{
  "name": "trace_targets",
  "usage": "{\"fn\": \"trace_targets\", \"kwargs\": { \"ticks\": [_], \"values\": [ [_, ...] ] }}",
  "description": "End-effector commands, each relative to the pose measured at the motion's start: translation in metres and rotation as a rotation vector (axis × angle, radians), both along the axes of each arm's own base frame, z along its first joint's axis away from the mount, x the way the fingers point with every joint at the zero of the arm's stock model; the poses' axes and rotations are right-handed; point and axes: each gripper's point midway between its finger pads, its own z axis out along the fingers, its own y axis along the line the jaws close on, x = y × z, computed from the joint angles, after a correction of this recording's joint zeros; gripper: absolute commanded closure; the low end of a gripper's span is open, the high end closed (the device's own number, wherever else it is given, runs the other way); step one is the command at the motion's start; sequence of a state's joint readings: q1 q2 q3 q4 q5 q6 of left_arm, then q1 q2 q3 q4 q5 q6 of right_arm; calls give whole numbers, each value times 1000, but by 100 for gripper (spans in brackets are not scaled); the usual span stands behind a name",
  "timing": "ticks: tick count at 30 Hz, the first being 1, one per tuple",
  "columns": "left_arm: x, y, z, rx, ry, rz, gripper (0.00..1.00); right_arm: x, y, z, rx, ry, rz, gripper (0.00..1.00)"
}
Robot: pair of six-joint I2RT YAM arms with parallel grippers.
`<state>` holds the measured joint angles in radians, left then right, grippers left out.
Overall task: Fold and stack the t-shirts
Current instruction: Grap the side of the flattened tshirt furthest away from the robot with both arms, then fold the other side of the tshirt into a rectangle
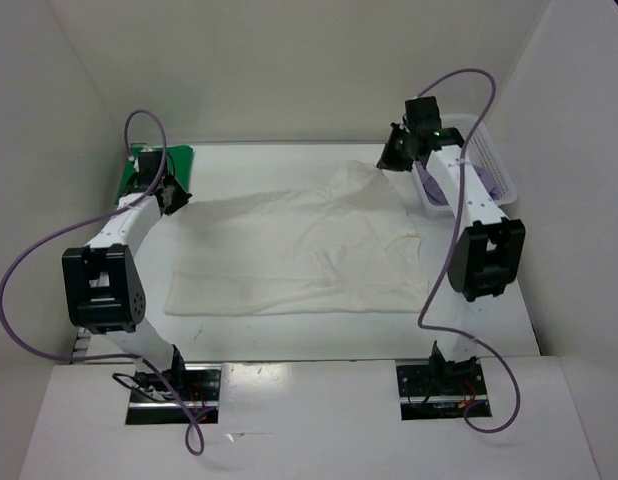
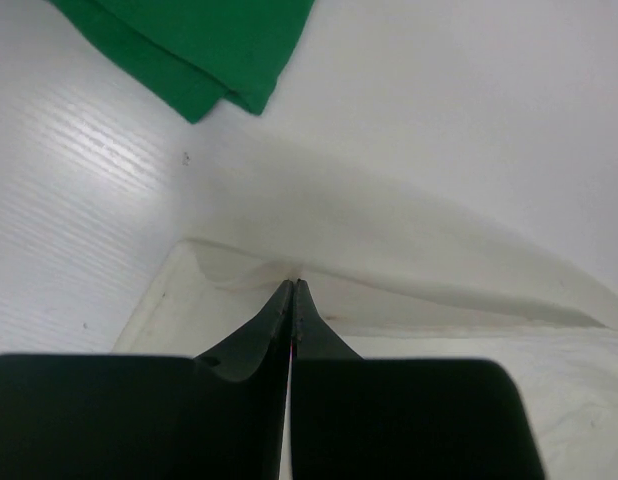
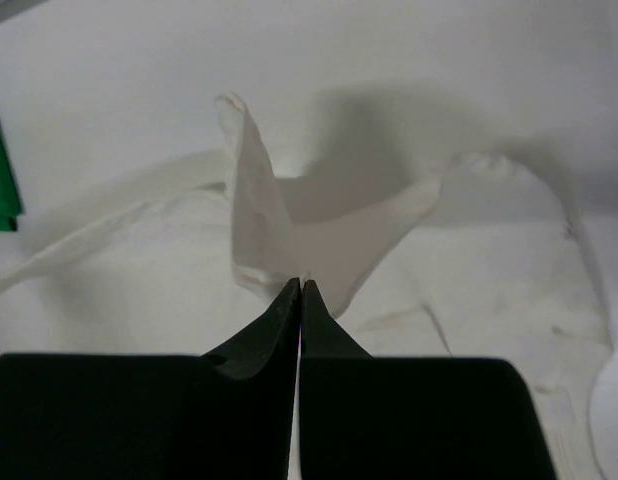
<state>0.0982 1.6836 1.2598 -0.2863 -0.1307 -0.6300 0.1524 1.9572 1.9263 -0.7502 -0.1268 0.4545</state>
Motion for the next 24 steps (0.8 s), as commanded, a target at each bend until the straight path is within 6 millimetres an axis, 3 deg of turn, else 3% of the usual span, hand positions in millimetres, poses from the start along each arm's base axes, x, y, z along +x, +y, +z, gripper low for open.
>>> {"fn": "trace_targets", "kwargs": {
  "ticks": [1, 6, 7, 8, 9, 10, 13, 18, 21, 24],
  "values": [
    [-17, 9, 10, -5, -20, 7, 100, -31, -15, 1, -9, -23, -6, 100],
    [-53, 11, 0, -20, 26, 22, 100, -86, -24, -11, -4, 4, -6, 100],
    [-59, 15, 2, -26, 19, 42, 100, -101, -26, -25, -8, 41, -6, 100],
    [-70, 18, -9, -39, 50, 52, 100, -114, -28, -17, -6, 26, -6, 100],
    [-74, 19, -7, -44, 42, 54, 100, -127, -33, -30, -11, 63, -17, 100],
    [-79, 23, -9, -46, 46, 67, 100, -139, -34, -23, -4, 55, -24, 100],
    [-90, 26, -18, -44, 76, 83, 100, -169, -38, -33, -9, 98, -24, 100],
    [-96, 31, -23, -83, 79, 110, 100, -211, -53, -64, -15, 211, -78, 100],
    [-96, 31, -22, -97, 77, 107, 100, -225, -61, -59, 0, 217, -120, 100],
    [-107, 26, -36, -111, 104, 101, 100, -241, -63, -67, -7, 271, -139, 100]
  ]
}}
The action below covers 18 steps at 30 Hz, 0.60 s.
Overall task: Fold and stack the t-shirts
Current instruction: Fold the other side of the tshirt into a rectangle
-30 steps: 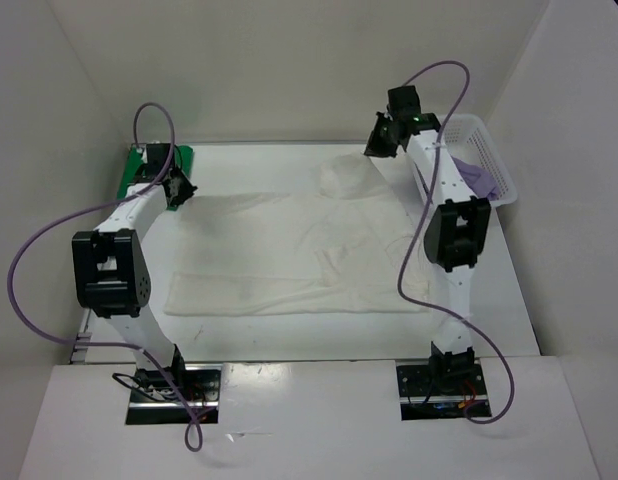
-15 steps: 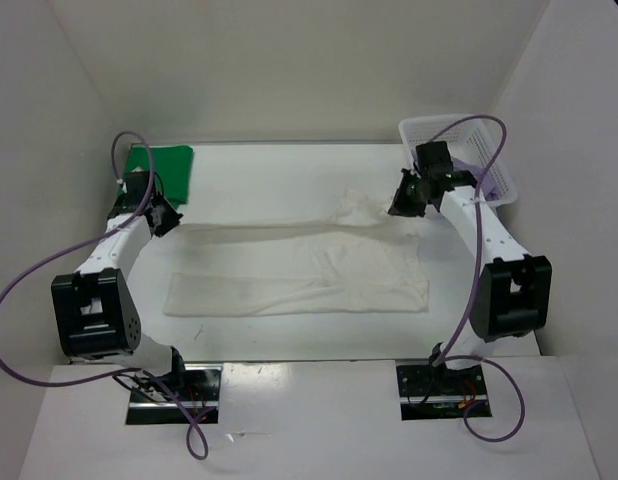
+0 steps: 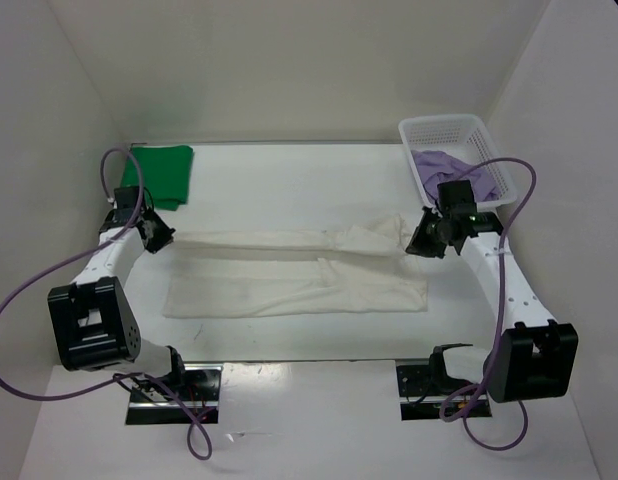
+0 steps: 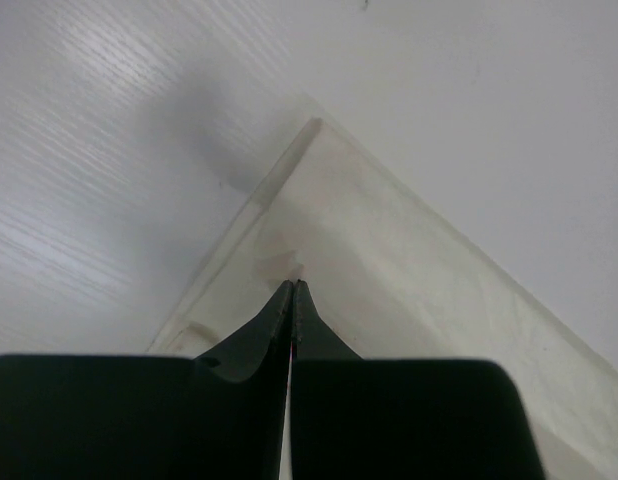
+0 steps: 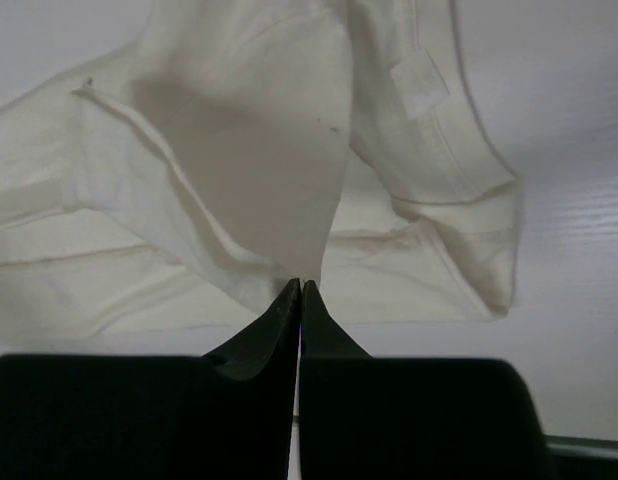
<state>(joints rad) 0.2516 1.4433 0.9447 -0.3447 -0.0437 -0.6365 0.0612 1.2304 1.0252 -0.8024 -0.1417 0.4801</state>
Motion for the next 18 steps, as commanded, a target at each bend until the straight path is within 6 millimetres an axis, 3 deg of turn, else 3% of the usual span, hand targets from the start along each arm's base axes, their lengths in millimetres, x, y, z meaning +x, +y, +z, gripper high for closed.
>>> {"fn": "trace_targets", "kwargs": {
  "ticks": [1, 4, 6, 10, 11, 12, 14, 16, 17, 18],
  "values": [
    [-10, -4, -4, -22, -2, 3, 100, -19, -7, -1, -12, 40, -37, 100],
    [-22, -6, -18, -26, 42, 9, 98, -34, -6, -13, -11, 136, -32, 100],
    [-22, -4, -13, -14, 32, 15, 95, -50, -7, -21, -15, 195, -32, 99],
    [-30, -4, -5, -28, 12, 48, 71, -65, -2, -20, -11, 220, -28, 86],
    [-32, -5, -5, -35, 8, 58, 60, -71, 0, -27, -10, 246, -27, 79],
    [-34, -6, -2, -42, 6, 68, 55, -72, 3, -24, -10, 232, -15, 76],
    [-31, -4, 16, -29, -43, 80, 48, -68, 3, -15, -7, 205, -15, 64],
    [-28, -3, 32, -21, -81, 79, 48, -54, 9, -5, -3, 156, 6, 64],
    [-21, -9, 37, -49, -117, 48, 48, -47, 14, -1, 18, 125, 15, 73],
    [-15, -19, 36, -69, -128, 13, 50, -27, 26, 1, 39, 70, 53, 81]
  ]
}}
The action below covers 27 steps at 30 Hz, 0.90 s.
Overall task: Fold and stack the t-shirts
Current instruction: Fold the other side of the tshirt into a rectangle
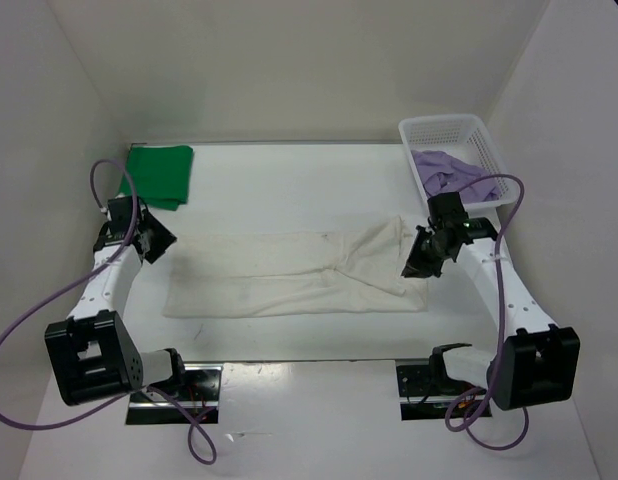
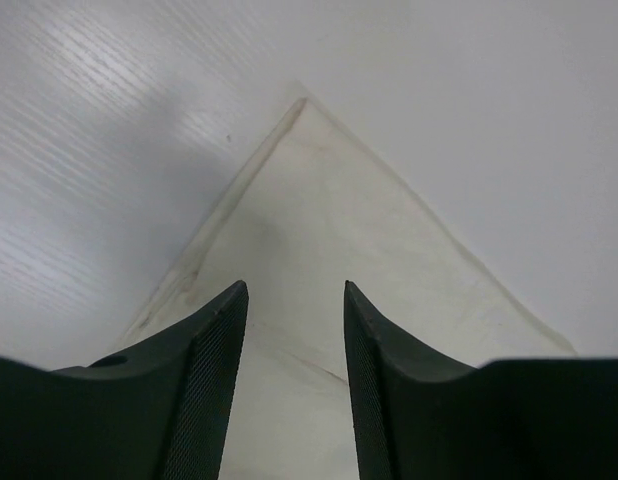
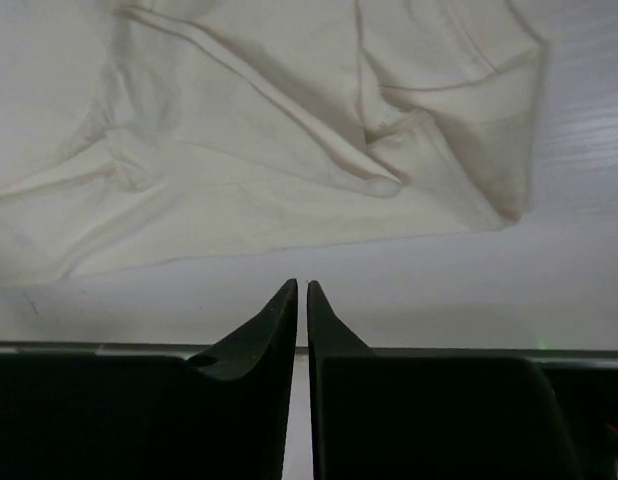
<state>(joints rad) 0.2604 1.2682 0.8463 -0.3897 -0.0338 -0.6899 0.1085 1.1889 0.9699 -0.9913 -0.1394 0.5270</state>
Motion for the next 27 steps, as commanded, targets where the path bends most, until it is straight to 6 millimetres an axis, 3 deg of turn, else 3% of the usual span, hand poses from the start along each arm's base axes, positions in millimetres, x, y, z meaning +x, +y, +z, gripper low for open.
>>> {"fn": "trace_targets", "kwargs": {
  "ticks": [1, 2, 3, 6, 8, 9, 11, 13, 15, 23, 25, 27],
  "values": [
    [21, -18, 21, -43, -91, -68, 50, 42, 27, 23, 67, -162, 69, 90],
    [29, -23, 21, -48, -104, -92, 51, 52, 38, 22, 89, -189, 100, 100],
    [33, -29, 20, -47, -110, -111, 51, 61, 55, 21, 97, -213, 135, 100],
    [42, -54, 9, -54, -95, -184, 51, 104, 78, 8, 60, -277, 163, 100],
    [45, -68, -7, -63, -56, -222, 51, 124, 90, -10, 52, -277, 177, 90],
    [47, -70, -9, -76, -58, -222, 51, 132, 96, -11, 43, -291, 184, 75],
    [49, -75, -17, -85, -53, -238, 51, 145, 102, -26, 19, -288, 193, 68],
    [48, -78, -23, -104, -44, -236, 51, 149, 106, -35, 10, -286, 199, 56],
    [46, -80, -29, -114, -35, -242, 51, 160, 110, -40, 11, -290, 199, 52],
    [41, -80, -42, -120, -4, -241, 51, 161, 113, -60, -6, -249, 188, 52],
    [38, -80, -45, -122, 5, -240, 51, 158, 112, -64, -9, -239, 188, 59],
    [38, -80, -45, -122, 5, -240, 51, 156, 111, -67, -12, -230, 189, 59]
  ]
}}
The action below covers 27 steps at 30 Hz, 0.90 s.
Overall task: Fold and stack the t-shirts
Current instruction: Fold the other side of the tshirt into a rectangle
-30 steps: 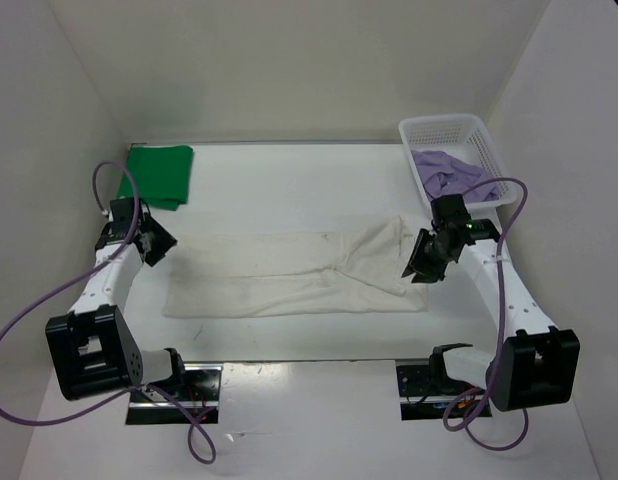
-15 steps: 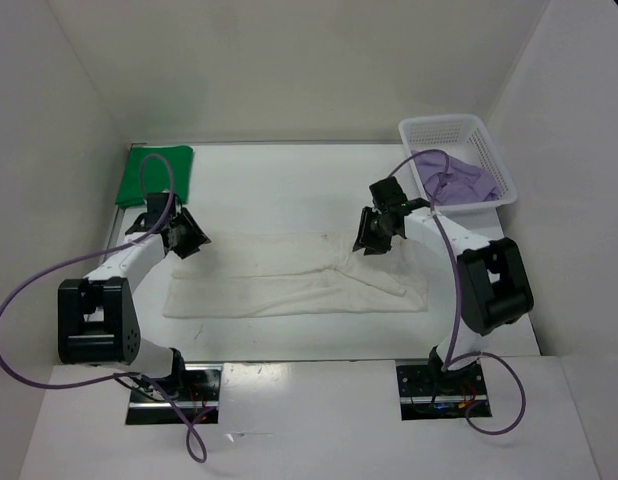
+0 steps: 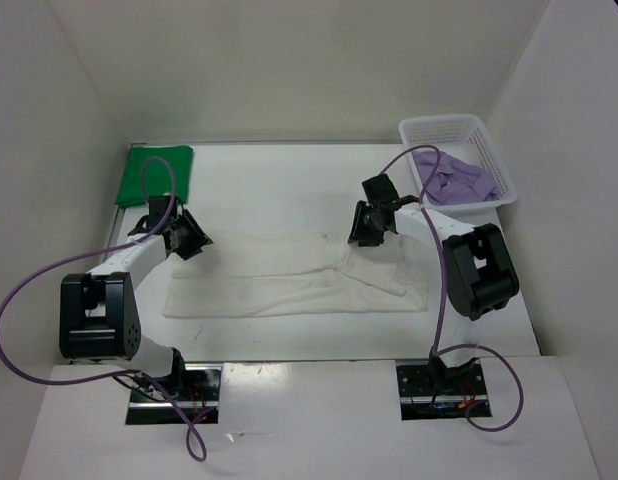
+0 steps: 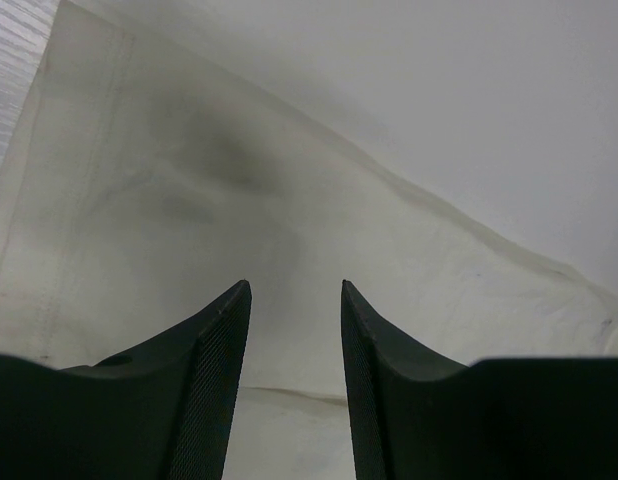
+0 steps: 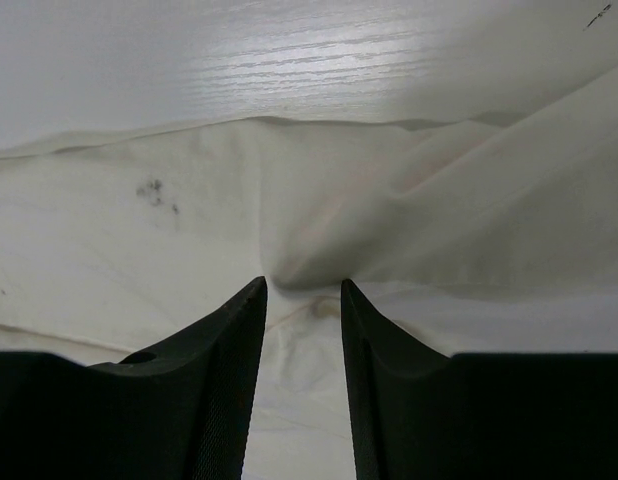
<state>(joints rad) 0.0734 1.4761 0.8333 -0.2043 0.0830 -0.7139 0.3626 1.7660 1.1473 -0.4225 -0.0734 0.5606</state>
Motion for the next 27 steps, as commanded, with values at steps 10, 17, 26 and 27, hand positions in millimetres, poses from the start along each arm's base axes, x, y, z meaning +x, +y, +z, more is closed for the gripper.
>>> {"fn": "trace_targets", "kwargs": {
  "ticks": [10, 17, 26, 27],
  "values": [
    [5, 0, -1, -5, -21, 8, 51, -7, 7, -4, -6, -9, 10, 60],
    [5, 0, -1, -5, -21, 8, 51, -12, 5, -8, -14, 9, 10, 79],
    [5, 0, -1, -5, -21, 8, 51, -36, 6, 3, 10, 40, 28, 95],
    [5, 0, -1, -11, -21, 15, 51, -42, 5, 3, 17, 52, 33, 96]
  ]
}}
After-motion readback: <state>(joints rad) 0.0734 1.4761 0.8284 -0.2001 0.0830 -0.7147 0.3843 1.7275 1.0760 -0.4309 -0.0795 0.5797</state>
